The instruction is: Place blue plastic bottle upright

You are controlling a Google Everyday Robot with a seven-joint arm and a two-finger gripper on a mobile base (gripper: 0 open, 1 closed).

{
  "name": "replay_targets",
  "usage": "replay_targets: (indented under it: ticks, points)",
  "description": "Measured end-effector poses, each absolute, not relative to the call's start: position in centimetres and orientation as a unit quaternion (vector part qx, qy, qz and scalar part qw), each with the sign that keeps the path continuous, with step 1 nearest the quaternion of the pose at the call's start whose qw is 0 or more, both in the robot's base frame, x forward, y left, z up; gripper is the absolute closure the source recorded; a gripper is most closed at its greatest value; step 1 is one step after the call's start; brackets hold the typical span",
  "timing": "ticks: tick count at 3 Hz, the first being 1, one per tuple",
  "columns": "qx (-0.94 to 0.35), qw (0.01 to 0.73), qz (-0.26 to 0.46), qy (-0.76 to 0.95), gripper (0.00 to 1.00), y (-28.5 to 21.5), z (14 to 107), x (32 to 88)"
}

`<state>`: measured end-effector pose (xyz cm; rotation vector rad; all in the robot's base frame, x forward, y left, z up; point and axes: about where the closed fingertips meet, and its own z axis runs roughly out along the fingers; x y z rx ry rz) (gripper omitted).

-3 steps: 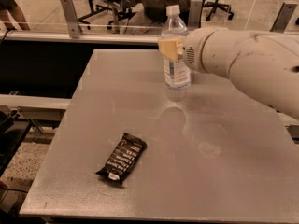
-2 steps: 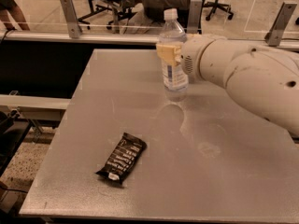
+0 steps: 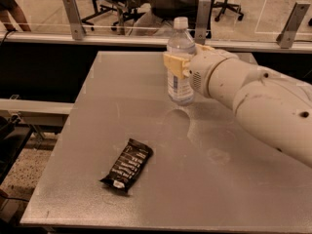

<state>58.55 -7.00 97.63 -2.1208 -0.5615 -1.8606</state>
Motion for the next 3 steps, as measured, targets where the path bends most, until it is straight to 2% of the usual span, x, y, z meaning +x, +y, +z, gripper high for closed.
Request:
replay_targets:
  ticks: [3]
  points:
    - [-0.711,0.133,-0.666,-0.183,1.00,-7.8,95.0,55.8]
